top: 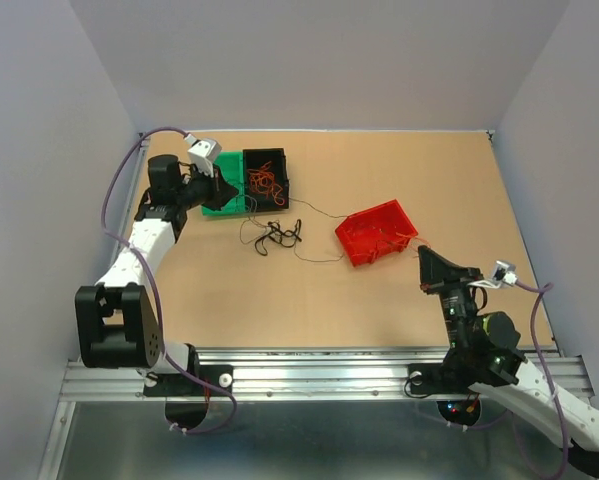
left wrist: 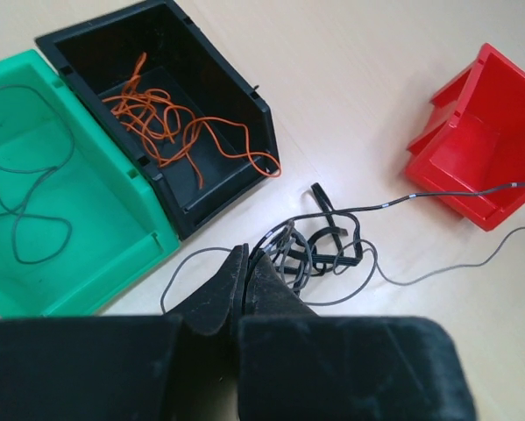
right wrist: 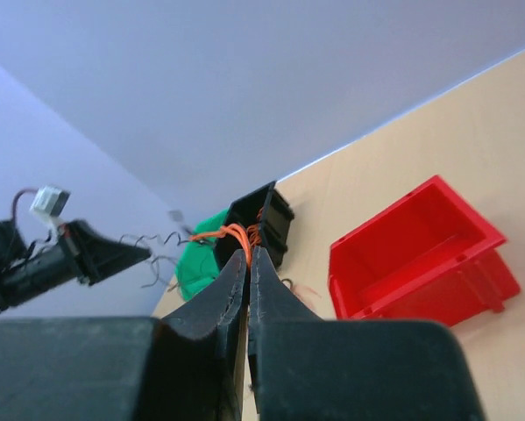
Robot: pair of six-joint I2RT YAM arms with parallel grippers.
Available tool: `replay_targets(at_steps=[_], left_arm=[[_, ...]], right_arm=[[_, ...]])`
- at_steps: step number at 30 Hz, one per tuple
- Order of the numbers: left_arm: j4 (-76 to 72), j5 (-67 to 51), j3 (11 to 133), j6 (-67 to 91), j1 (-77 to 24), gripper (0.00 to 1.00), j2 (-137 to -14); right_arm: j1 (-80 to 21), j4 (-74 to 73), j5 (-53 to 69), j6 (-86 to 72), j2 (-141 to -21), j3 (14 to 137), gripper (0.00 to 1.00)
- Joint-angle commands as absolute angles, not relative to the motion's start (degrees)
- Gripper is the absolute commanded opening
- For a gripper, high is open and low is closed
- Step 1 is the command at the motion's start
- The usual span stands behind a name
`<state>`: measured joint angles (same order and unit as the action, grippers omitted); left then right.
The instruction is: Untangle the cables
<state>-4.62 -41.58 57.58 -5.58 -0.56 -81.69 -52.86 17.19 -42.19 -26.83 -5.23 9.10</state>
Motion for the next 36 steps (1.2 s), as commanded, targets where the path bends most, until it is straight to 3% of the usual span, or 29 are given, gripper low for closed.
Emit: replay_targets(at_steps=[1,15,18,31,36], left_arm=[[-9.58,-37.63,55.91,-4.66,-0.53,0.0,-75.59],[-11.95,-31.91,52.47,-2.48,3.33,0.0,-69.18],[-14.06,-33.04,50.37,-0.27,9.9,0.0,-66.72],[-14.59,-44.46,46.93,0.96,25.64,0.0,-62.58],[-15.82,-57.29,45.7,0.28,34.89,0.0,-64.94]], right_arm=[[-52.56,10.21,-52.2,-27.33,-0.52,9.57,0.0],[-52.65,7.73,-58.77,-26.98,-3.78,13.53,0.0],[-52.56,6.51,-63.36,-27.86,-2.2,13.28,0.0],[-52.65,5.63,-75.92,-30.93,-5.9,13.63,0.01],[-52.65,5.27,-72.36,-27.78,-0.53,12.39,0.0]])
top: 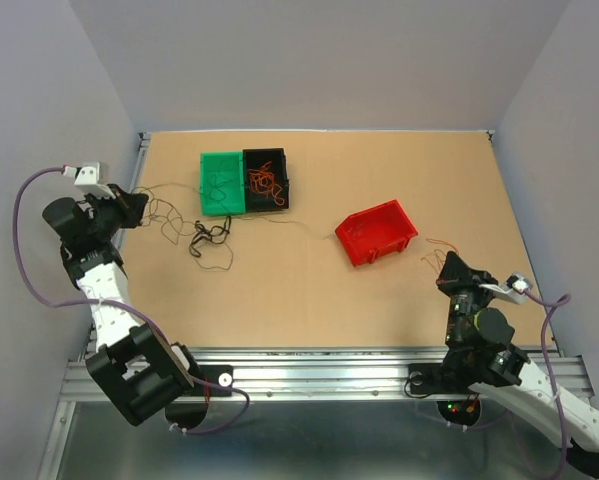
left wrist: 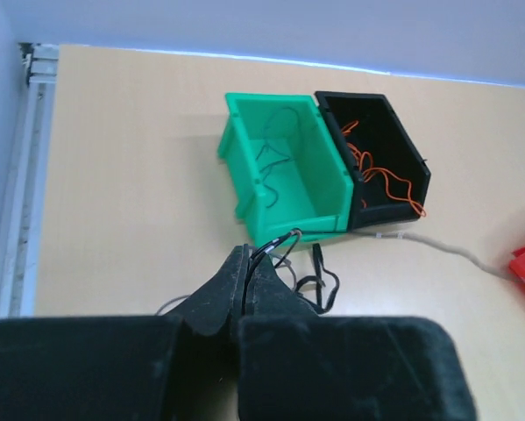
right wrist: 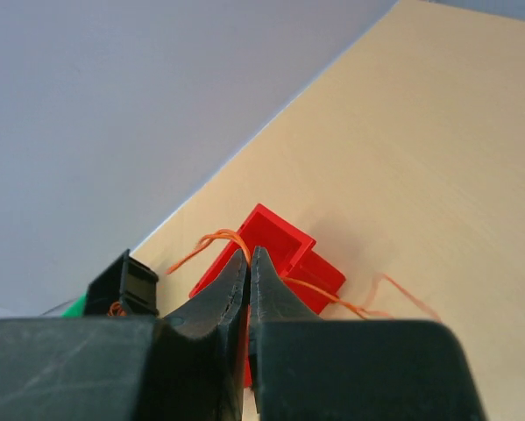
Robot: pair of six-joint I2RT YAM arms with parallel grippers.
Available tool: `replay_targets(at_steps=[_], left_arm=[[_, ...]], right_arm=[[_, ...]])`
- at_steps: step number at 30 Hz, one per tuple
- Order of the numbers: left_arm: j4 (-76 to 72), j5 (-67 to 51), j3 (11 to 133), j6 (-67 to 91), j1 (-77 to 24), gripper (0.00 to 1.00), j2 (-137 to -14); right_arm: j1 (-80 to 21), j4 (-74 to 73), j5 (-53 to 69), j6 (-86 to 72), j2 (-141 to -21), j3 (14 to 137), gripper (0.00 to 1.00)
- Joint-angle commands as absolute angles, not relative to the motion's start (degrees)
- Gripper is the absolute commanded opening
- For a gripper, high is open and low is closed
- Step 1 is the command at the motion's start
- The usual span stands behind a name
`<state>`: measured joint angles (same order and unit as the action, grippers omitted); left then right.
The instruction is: Untangle the cables
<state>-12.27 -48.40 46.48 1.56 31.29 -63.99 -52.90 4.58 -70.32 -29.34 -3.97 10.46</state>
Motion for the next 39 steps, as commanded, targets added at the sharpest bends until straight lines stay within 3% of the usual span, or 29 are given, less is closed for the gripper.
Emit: replay_targets(at_steps=[1,9,12,18,27,39], left_arm=[[-14.08,-59.74,45.7,-1.3,34.63,0.0,-65.47],[-12.04,-56.69,43.95,-6.59,33.23,0.0,-61.8],[-11.95,-54.33,42.54,-8.52,29.02,0.0,-59.6],[-11.43,-54.4,42.45,-10.19,26.63,0.0,-60.02],[-11.25,-56.16,42.19,-11.16,26.46,0.0,-60.29],[-11.78,-55.55,41.84,-11.51,25.67,0.0,-60.38]], right_arm=[[-52.65,5.19,-71.73,-27.6,-0.61,12.74,0.01],[-52.65,5.36,-67.69,-29.45,-9.91,15.73,0.01],[-52.65,10.18,-51.58,-23.3,-15.96,18.71,0.01],[-52.65,16.43,-38.08,-19.61,-36.61,29.42,0.01],[-52.65,22.84,-31.47,-14.86,-70.97,53.68,0.0],[-52.21,33.56,-33.92,-9.5,-99.21,76.46,0.01]])
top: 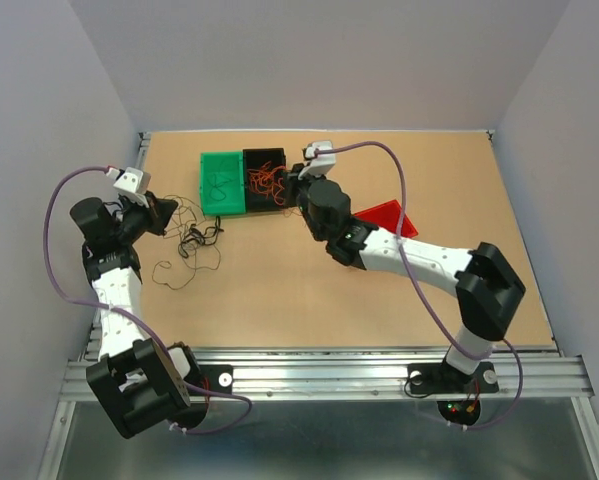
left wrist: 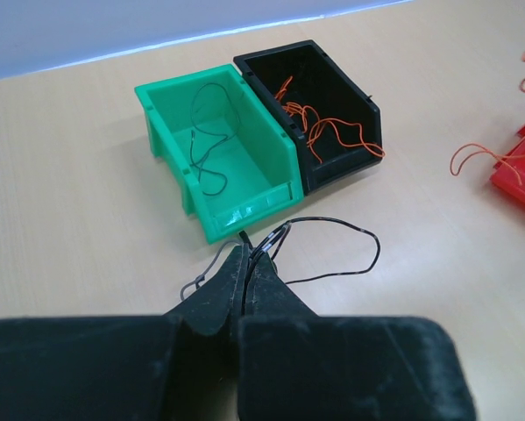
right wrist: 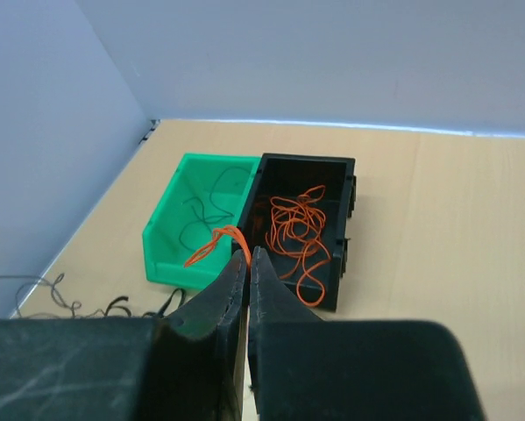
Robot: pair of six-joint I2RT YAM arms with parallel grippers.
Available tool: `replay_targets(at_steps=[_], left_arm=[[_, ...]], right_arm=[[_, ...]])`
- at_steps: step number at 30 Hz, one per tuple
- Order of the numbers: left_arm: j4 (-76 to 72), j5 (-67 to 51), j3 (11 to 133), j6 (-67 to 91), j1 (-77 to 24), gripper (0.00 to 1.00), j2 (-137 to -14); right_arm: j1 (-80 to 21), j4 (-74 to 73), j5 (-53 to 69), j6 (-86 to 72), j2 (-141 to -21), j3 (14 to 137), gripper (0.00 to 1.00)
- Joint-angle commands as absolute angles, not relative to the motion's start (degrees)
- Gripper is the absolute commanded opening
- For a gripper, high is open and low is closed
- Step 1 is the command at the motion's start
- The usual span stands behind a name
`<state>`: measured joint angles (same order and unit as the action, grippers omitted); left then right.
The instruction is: Untangle the cables
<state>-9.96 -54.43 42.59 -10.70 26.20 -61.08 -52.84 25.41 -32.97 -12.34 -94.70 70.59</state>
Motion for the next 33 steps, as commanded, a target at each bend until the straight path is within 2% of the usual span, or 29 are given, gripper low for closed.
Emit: replay_targets(at_steps=[1,14,22,24,29,33], left_arm=[[-11.78,-55.63,41.92,-11.51,25.49,0.0,-60.64],[-11.78,-54.76,41.92,-11.43,24.79,0.0,-61.0],[-11.95,-54.67,41.84,-11.51,24.52,0.0,-60.82],[-11.95,-54.76,41.75,-11.51,24.61,0.0,-60.73],[-11.78,-53.88,41.83,-11.86,22.86,0.0,-61.08],[-10.81,-53.0,42.27,-12.48,21.19,0.0,-61.43]], right_arm=[[-51.34,34.36,-33.23,-9.58,-100.71,78.73,0.01],[-44.39,37.09,-28.75,-15.29,-125.58,101.31,0.0],[-42.89,35.6,-25.14,-19.33,-135.34,106.35,0.01],[-42.89,33.41,-24.96,-20.04,-137.54,107.92,0.0],[-42.98,17.46,-24.52,-22.58,-145.88,122.38,0.0],[-42.98,14.33,-24.96,-24.17,-147.3,122.96,0.01]])
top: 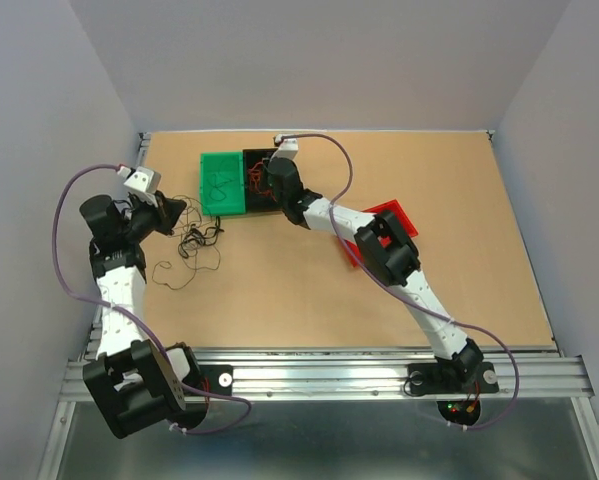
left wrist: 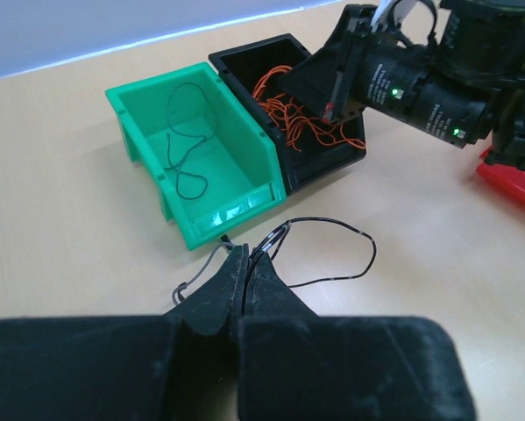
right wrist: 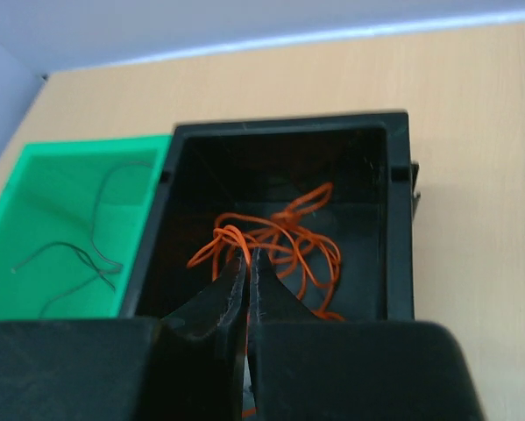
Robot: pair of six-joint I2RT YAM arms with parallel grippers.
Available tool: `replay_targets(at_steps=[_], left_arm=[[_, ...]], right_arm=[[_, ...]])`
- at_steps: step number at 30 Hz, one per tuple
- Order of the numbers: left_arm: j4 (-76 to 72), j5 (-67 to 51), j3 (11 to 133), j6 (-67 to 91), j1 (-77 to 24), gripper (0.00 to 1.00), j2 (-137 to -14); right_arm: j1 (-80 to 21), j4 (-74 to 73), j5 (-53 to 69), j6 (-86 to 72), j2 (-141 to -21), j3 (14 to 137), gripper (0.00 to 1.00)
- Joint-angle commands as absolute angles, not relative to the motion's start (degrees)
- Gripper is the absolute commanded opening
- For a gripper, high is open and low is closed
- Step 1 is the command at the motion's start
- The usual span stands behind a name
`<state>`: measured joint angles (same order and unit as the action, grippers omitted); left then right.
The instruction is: Untangle the cables
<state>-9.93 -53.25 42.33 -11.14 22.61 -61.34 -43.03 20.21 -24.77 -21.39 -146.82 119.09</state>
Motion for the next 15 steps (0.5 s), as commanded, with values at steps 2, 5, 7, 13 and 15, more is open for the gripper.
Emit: replay_targets(at_steps=[2,5,7,13,15], left_arm=[[-10.55,-53.0,42.54,-12.74,20.66,0.0,-61.7],[-9.94,-51.95,43.24,-12.92,18.2,0.0,-62.4],[-9.23,-51.33,43.77,-13.44,15.83,0.0,-62.93],[-6.95,-49.83,46.49,-14.41,9.94,0.0,-63.46],[-6.33,-49.13,47.11,-14.76,7.74,0.0,-63.11]], right_arm=[[-43.15,11.97,-26.19,-24.43,-147.48,123.4,0.01],[-43.33,11.78,-26.54,-24.26,-145.73,121.38,0.13],[-43.24,11.87,-26.63,-23.03,-144.5,120.24,0.31],[-45.26,19.92,-28.39,-13.64,-131.6,106.47,0.63],[-45.35,27.14,-26.55,-12.48,-123.69,94.87,0.66]])
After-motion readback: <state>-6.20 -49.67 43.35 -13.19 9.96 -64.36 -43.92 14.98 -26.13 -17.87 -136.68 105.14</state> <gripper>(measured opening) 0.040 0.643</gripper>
